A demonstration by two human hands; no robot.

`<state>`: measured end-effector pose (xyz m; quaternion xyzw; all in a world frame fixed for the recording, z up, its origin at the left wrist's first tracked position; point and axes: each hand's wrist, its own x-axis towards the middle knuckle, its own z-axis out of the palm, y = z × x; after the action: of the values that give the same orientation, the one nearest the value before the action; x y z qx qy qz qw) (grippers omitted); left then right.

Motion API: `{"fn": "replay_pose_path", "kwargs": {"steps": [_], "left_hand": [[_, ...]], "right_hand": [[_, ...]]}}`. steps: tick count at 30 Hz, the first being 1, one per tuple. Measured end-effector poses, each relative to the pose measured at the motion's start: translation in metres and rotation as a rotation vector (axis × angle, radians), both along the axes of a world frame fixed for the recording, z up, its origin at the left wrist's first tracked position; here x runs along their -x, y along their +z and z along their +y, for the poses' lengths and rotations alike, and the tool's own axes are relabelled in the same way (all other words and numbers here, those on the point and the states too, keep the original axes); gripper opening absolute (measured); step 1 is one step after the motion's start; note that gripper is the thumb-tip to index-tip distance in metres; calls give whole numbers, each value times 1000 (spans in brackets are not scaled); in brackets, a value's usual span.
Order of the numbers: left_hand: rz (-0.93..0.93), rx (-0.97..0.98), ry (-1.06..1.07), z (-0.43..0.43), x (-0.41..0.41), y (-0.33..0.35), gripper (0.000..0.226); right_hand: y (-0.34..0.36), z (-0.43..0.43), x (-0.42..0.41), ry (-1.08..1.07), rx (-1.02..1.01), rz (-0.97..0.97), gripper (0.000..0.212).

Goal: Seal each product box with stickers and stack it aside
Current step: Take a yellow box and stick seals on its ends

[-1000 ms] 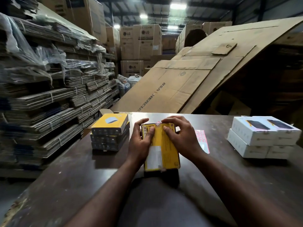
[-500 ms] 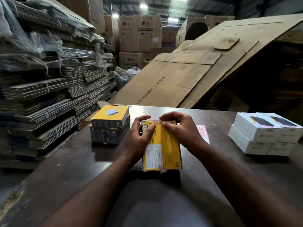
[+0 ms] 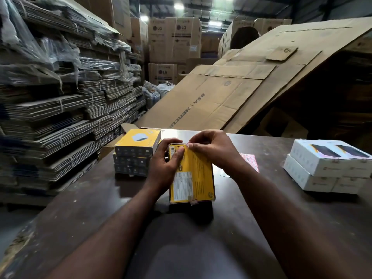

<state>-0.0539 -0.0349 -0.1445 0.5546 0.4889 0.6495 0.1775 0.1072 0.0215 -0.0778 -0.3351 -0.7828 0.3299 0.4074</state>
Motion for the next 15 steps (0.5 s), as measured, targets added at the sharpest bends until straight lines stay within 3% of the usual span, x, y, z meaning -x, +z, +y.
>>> {"fn": "replay_pose_path", "kwargs": {"steps": [8,15], "left_hand": [[68,-37,7,-1,-6,2,22],[101,-76,9,-4,-7,4,15]], "right_hand": [[4,-3,-12,-99,-275,-99,7],[7,-11,-7,-127,-382,-200,7]]}}
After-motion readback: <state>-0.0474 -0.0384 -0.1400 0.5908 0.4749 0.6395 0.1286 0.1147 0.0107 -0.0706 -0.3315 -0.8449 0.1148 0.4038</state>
